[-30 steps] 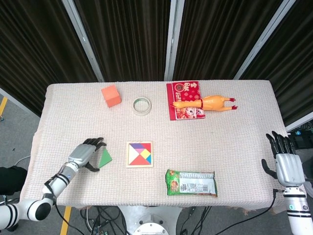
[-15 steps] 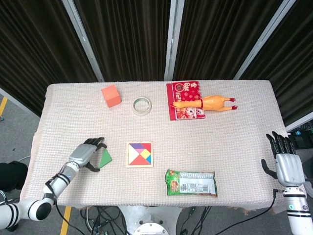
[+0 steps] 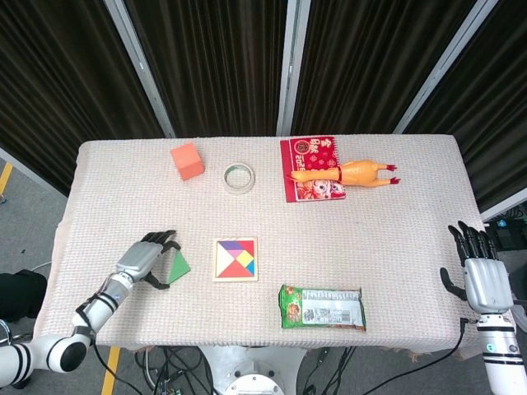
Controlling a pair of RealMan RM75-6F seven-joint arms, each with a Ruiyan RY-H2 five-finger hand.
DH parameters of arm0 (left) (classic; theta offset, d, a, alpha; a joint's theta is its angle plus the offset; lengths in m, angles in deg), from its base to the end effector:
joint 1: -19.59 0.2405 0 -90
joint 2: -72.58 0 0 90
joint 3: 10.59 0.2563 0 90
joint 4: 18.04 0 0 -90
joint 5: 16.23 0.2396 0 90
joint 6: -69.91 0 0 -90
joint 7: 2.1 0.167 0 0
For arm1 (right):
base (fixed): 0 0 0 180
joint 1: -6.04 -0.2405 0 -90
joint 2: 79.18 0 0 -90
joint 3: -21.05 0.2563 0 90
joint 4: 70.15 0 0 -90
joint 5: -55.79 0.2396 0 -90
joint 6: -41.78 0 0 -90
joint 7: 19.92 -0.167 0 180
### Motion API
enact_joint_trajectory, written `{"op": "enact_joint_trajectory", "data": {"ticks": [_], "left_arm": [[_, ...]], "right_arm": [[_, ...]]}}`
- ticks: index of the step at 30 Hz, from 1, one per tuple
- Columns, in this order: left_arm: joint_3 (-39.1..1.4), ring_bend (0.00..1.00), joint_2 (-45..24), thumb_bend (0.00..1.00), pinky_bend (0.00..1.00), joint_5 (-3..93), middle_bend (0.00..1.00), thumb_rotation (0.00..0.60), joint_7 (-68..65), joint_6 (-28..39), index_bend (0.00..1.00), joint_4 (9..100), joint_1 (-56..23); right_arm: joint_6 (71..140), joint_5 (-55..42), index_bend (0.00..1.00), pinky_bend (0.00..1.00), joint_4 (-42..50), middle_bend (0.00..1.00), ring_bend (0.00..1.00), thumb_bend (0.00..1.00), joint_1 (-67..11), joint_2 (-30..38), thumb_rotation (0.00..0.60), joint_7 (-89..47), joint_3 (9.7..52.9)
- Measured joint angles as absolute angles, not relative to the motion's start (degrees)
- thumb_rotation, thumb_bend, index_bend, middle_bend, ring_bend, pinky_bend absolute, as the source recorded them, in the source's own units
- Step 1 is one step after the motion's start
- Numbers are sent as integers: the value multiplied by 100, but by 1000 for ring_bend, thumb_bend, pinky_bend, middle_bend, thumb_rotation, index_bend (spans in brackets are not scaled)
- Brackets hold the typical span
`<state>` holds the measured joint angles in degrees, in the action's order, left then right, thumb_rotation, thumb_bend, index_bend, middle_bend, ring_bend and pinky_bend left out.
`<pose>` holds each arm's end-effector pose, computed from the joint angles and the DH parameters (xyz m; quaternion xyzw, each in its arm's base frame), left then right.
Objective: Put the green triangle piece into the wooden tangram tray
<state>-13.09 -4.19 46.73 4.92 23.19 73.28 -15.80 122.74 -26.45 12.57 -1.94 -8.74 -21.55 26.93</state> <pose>-0.2345 0.3183 -0.0310 -0.7264 -0.5094 -0.2734 0.3716 -0.3454 -0.2396 0.1162 0.5854 -0.3869 0.3824 0.6011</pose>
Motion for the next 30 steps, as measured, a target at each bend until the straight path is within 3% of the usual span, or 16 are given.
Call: {"op": "enact_joint_trajectory", "data": {"ticks": [15, 30], "left_arm": [[-1492, 0, -465, 0, 22, 4921, 31, 600, 107, 2217, 351, 7431, -1603], [-1813, 0, -869, 0, 21, 3644, 31, 600, 1163, 2486, 356, 7537, -2354]], "right_arm": [[12243, -2619, 0, 0, 1205, 0, 0, 312, -200, -856, 600, -2192, 2695], [12197, -2631, 0, 0, 1175, 0, 0, 312, -240, -853, 600, -2292, 2703]]}}
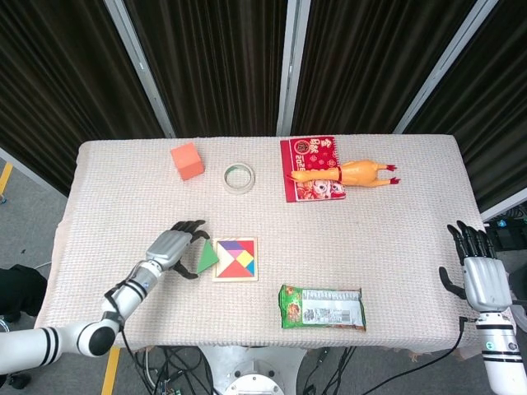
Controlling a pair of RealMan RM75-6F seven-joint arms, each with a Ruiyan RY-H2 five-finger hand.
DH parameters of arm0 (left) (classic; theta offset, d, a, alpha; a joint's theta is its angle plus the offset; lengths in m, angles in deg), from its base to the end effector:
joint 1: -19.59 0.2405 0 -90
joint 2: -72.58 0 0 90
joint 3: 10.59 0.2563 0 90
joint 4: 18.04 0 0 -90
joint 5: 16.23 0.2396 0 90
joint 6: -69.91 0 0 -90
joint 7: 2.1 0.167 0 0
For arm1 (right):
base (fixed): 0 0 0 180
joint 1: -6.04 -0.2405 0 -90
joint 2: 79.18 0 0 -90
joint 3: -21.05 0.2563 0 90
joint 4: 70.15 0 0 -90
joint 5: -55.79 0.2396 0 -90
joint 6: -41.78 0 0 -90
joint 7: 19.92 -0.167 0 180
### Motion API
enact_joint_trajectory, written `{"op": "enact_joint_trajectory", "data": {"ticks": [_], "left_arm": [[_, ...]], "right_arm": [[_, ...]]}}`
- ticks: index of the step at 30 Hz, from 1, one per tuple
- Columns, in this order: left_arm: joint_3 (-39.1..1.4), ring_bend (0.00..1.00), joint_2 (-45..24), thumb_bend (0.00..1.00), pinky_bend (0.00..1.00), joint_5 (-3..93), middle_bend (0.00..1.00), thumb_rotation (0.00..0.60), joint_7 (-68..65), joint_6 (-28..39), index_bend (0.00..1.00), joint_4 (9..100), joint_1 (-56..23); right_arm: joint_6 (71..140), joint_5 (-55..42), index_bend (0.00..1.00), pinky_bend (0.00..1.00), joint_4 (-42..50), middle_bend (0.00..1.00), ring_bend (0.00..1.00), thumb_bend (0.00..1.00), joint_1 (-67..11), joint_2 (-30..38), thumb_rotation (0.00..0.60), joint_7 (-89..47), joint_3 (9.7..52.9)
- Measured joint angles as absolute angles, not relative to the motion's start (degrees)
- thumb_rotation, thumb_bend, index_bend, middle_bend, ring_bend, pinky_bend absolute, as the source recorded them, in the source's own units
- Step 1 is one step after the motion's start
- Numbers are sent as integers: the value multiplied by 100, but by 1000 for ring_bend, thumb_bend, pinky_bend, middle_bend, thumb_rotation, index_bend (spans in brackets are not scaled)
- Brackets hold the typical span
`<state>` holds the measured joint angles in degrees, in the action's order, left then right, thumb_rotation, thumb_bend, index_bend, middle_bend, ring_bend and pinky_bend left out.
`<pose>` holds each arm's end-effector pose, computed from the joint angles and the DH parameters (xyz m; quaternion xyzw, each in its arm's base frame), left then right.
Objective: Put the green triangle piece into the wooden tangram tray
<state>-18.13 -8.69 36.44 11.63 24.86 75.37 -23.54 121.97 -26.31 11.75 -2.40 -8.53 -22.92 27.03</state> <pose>-0.1633 0.3456 -0.0547 -0.7301 -0.5091 -0.3032 0.3404 -0.3474 -0.2431 0.1153 0.5846 -0.3928 0.3851 0.5964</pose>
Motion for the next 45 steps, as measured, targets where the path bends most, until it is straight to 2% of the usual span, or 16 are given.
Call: {"op": "enact_joint_trajectory", "data": {"ticks": [7, 15, 19, 24, 45], "left_arm": [[-1846, 0, -1034, 0, 16, 2750, 32, 600, 1632, 2471, 356, 7509, -2702], [-1843, 0, -1166, 0, 15, 2041, 56, 600, 2368, 1551, 385, 8022, -2891], [-1839, 0, -1248, 0, 15, 1681, 56, 600, 2669, 1353, 385, 8210, -3014], [-1839, 0, -1289, 41, 14, 1403, 56, 600, 2801, 1304, 386, 8323, -3117], [-1830, 0, -1538, 57, 1, 812, 66, 600, 3432, 619, 407, 8431, -3362]], "right_arm": [[12222, -2645, 0, 0, 1201, 0, 0, 311, -239, -879, 600, -2317, 2712], [12215, -2674, 0, 0, 1222, 0, 0, 312, -257, -881, 600, -2341, 2706], [12219, -2677, 0, 0, 1217, 0, 0, 312, -252, -880, 600, -2372, 2701], [12228, -2673, 0, 0, 1206, 0, 0, 315, -239, -890, 600, -2412, 2696], [12208, -2665, 0, 0, 1080, 0, 0, 320, -221, -850, 600, -2525, 2670]]}}
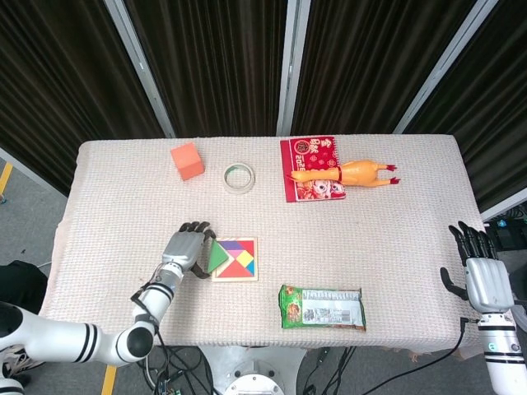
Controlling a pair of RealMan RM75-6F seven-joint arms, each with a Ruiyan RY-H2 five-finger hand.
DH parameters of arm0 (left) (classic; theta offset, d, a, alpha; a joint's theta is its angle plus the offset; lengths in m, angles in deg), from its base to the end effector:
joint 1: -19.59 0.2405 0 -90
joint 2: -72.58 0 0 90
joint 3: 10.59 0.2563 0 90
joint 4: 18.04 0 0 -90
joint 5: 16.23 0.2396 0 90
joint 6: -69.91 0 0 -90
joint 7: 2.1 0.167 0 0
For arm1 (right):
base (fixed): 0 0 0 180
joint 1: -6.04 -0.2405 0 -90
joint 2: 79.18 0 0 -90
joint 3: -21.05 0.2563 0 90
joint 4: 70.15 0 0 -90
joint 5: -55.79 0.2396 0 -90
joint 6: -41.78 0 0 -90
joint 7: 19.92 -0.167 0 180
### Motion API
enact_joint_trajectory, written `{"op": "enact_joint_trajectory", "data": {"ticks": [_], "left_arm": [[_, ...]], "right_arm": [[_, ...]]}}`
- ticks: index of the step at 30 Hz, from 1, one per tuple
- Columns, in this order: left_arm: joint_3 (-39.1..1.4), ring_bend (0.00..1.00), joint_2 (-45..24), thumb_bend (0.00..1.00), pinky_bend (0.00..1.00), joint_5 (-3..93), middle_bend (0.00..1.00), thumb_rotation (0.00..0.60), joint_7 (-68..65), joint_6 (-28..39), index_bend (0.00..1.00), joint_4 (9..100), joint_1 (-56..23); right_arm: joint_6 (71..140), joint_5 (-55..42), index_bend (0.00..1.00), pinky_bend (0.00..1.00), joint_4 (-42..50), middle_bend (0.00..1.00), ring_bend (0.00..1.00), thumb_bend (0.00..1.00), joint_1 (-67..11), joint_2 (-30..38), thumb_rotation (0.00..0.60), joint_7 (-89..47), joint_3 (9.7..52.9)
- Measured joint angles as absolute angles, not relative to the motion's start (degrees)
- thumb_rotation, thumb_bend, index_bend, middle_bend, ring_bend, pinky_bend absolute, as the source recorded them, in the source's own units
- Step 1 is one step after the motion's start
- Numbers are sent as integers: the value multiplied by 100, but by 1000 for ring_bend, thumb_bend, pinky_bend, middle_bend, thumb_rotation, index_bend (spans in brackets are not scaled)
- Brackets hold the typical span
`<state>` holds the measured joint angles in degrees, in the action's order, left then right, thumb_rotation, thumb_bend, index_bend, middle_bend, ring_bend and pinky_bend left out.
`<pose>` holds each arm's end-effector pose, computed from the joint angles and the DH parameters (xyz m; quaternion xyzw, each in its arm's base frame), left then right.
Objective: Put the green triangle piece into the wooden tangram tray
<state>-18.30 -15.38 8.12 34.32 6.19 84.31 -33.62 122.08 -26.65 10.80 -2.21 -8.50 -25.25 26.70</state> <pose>-0.1149 0.3309 -0.0720 -0.7075 -0.5126 -0.2500 0.4173 -0.3515 -0.2410 0.1164 0.5808 -0.4003 0.3911 0.5911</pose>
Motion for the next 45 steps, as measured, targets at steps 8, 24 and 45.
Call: {"op": "enact_joint_trajectory", "data": {"ticks": [8, 24, 45], "left_arm": [[-1843, 0, -1614, 58, 0, 660, 67, 600, 3711, 401, 408, 8427, -3410], [-1861, 0, -1734, 59, 0, 683, 75, 600, 3987, 151, 413, 8502, -3431], [-2031, 0, -1863, 60, 0, 412, 75, 600, 4372, 69, 416, 8547, -3527]], "right_arm": [[12196, -2642, 0, 0, 1047, 0, 0, 320, -222, -848, 600, -2559, 2682], [12200, -2649, 0, 0, 1061, 0, 0, 320, -216, -858, 600, -2553, 2678], [12113, -2594, 0, 0, 962, 0, 0, 319, -218, -844, 600, -2665, 2675]]}}
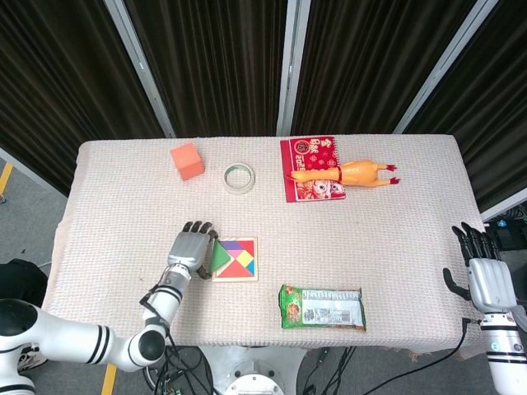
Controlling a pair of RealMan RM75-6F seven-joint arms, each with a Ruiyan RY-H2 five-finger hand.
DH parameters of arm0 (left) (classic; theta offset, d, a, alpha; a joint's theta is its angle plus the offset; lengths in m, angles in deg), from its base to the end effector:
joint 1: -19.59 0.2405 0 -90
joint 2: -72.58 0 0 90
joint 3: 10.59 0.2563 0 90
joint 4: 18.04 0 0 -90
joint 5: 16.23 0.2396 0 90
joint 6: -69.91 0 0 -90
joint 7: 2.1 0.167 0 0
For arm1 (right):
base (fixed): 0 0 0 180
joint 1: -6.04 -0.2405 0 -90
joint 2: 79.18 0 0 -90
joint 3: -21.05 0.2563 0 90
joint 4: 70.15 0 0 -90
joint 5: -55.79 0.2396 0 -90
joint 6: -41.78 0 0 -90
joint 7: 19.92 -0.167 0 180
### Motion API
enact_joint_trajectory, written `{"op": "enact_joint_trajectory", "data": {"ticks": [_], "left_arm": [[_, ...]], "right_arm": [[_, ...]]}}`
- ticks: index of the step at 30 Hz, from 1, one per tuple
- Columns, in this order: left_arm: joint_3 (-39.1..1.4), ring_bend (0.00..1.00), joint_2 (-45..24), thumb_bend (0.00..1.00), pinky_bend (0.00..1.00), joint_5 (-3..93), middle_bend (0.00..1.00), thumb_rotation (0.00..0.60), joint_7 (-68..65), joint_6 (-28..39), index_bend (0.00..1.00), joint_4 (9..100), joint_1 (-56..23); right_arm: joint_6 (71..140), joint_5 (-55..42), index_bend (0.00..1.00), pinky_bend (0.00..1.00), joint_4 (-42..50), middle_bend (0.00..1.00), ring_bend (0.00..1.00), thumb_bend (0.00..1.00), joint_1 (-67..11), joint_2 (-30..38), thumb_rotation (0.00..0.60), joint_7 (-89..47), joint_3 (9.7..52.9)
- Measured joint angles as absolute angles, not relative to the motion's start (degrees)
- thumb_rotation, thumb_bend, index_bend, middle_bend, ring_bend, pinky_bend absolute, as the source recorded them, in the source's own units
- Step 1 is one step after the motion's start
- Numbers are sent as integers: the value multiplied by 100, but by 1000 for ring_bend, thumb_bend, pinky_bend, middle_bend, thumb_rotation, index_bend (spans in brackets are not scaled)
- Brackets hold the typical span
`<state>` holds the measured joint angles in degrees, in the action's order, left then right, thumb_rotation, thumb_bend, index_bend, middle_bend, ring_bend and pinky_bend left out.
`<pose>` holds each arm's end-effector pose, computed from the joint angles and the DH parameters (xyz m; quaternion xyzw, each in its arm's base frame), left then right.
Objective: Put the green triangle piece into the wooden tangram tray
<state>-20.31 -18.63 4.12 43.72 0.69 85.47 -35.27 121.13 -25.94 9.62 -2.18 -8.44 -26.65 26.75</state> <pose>-0.0968 0.3258 -0.0773 -0.7219 -0.4801 -0.2267 0.4439 -0.3591 -0.2415 0.1177 0.5763 -0.4093 0.3865 0.5924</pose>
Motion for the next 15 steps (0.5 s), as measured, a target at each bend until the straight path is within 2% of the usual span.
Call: {"op": "enact_joint_trajectory", "data": {"ticks": [15], "left_arm": [[-2080, 0, -1962, 60, 0, 299, 76, 600, 4539, 34, 420, 8527, -3608]], "right_arm": [[12076, -2568, 0, 0, 864, 0, 0, 320, -216, -816, 600, -2764, 2677]]}}
